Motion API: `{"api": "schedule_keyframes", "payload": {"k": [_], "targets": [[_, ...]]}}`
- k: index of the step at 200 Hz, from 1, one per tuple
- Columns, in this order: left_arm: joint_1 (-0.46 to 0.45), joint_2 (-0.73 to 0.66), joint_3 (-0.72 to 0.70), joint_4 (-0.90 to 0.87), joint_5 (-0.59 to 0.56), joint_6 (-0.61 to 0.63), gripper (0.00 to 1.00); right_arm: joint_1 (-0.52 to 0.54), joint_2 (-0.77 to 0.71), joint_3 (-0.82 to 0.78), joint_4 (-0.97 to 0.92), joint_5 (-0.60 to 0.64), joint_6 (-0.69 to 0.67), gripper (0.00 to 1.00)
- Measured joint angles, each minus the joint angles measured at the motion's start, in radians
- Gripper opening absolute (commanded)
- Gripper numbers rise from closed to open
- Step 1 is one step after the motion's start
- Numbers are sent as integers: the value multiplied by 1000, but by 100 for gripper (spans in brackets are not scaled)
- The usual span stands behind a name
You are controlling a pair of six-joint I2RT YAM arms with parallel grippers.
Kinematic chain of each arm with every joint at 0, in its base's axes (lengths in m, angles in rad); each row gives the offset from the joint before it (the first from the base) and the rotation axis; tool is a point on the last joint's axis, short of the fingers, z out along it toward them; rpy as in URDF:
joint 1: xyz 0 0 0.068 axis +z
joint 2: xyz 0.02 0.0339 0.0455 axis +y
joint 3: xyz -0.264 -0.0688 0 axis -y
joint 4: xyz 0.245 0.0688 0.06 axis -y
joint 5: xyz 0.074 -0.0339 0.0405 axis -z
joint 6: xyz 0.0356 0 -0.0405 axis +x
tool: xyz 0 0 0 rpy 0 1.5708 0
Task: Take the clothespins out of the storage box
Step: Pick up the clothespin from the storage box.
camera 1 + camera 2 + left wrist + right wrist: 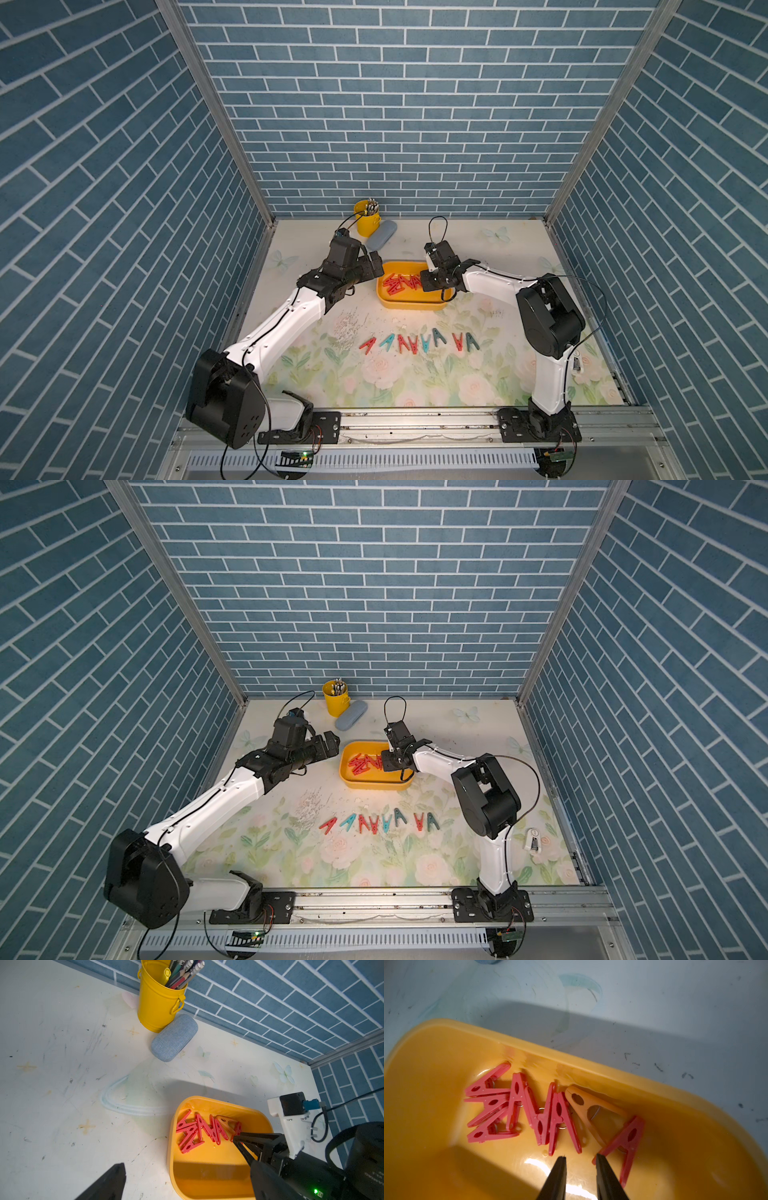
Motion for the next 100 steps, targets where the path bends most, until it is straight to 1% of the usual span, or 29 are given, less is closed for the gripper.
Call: {"api": "schedule_keyframes", "payload": {"k": [10,49,86,100], "targets": [[10,-2,-9,11,1,-13,100,-1,10,4,-3,-4,-6,25],[42,-3,-14,33,21,-46,100,-1,52,33,-14,-20,-17,27],[45,-3,-14,36,46,-53,100,-1,77,58,-19,-26,-31,27],[46,-3,-14,37,51,-52,100,-1,88,69,-21,-26,-33,23]]}}
